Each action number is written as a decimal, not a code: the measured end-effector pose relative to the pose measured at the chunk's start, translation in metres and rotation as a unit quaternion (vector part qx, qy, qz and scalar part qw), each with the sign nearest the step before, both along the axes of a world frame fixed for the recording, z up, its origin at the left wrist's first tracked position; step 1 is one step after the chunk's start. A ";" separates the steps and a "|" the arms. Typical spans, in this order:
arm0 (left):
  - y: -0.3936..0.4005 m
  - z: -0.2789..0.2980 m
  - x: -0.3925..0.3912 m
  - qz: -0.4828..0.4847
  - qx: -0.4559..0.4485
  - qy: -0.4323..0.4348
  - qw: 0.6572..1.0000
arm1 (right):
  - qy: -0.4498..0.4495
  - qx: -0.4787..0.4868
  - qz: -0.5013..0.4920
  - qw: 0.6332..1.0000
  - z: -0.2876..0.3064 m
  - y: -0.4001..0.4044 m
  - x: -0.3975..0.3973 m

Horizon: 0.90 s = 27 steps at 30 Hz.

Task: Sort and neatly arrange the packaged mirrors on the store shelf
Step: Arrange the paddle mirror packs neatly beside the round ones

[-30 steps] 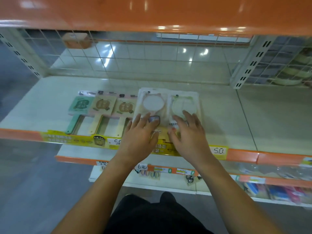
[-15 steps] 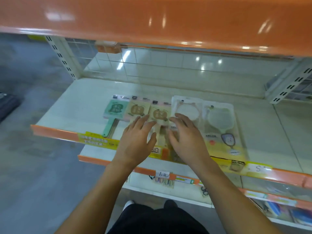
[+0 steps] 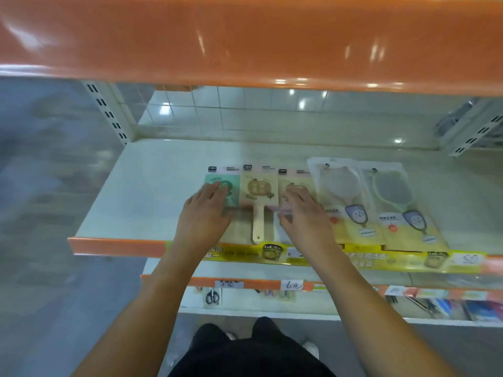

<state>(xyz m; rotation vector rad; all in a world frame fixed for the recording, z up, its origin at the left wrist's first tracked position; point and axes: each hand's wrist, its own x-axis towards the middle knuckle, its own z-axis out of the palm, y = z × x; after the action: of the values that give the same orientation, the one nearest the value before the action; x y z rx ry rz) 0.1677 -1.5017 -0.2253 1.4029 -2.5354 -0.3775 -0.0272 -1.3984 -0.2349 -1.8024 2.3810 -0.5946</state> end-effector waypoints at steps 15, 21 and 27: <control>-0.022 0.002 -0.011 -0.055 0.040 -0.020 0.997 | -0.015 0.025 -0.025 0.999 -0.005 -0.012 -0.006; -0.024 0.006 -0.012 -0.049 0.042 -0.004 0.998 | -0.022 -0.003 -0.023 0.999 -0.008 -0.013 -0.009; -0.024 0.004 -0.014 -0.046 0.035 -0.003 0.998 | -0.025 -0.007 -0.015 1.000 -0.008 -0.013 -0.011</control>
<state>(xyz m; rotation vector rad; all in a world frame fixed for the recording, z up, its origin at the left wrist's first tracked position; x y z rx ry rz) 0.1537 -1.5261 -0.2218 1.3147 -2.6220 -0.4840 -0.0387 -1.4116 -0.2426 -1.7389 2.3818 -0.6531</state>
